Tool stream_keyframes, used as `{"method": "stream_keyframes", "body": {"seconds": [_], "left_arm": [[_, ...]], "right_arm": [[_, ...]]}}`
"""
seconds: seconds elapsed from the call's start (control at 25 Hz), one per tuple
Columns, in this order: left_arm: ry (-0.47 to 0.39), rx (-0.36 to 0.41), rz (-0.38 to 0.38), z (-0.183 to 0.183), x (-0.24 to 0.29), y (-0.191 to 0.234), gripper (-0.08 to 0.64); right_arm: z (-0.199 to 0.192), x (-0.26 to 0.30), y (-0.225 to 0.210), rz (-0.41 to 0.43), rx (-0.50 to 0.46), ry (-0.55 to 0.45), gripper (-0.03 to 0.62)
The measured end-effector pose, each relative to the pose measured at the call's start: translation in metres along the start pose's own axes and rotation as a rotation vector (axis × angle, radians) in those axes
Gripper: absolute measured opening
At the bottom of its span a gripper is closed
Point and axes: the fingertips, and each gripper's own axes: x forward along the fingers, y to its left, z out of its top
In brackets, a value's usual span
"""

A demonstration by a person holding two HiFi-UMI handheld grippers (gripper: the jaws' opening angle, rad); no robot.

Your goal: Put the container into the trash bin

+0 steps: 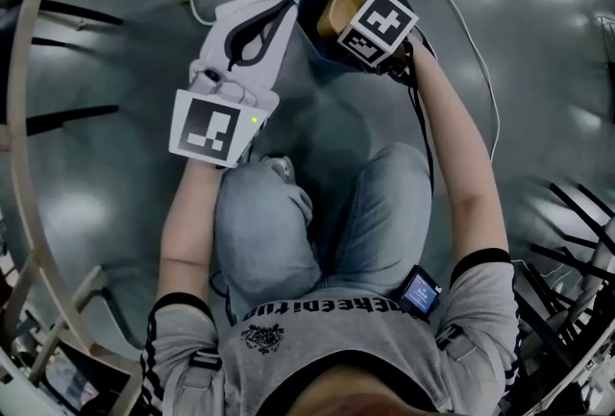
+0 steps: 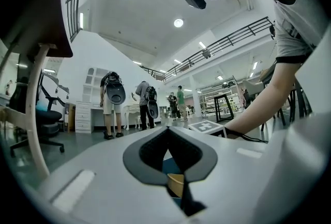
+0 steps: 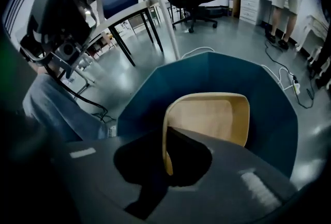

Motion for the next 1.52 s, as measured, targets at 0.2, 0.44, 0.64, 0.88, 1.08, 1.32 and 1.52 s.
{"method": "stream_keyframes", "body": {"seconds": [0.2, 0.44, 0.64, 0.88, 1.08, 1.32, 1.52], "left_arm": [[0.012, -0.014, 0.006, -0.005, -0.007, 0.007, 0.020], [0.031, -0.019, 0.012, -0.007, -0.015, 0.012, 0.020], [0.038, -0.021, 0.012, -0.007, -0.018, 0.011, 0.020], [0.030, -0.019, 0.013, -0.003, -0.016, 0.009, 0.020], [0.043, -0.017, 0.008, -0.004, -0.018, 0.005, 0.020], [0.036, 0.001, 0.013, 0.000, -0.018, 0.000, 0.020], [0.036, 0.023, 0.002, 0.002, -0.014, -0.008, 0.020]], "right_arm": [[-0.007, 0.026, -0.005, 0.027, 0.004, 0.099, 0.015], [-0.019, 0.046, -0.011, 0.074, 0.040, 0.214, 0.019], [-0.019, 0.049, -0.017, 0.060, 0.040, 0.224, 0.037], [-0.019, 0.048, -0.015, 0.072, 0.040, 0.217, 0.094], [-0.015, 0.044, -0.013, 0.070, 0.034, 0.186, 0.094], [-0.012, 0.030, -0.011, 0.053, 0.030, 0.130, 0.032], [-0.004, 0.012, -0.009, 0.026, 0.033, 0.030, 0.002]]}}
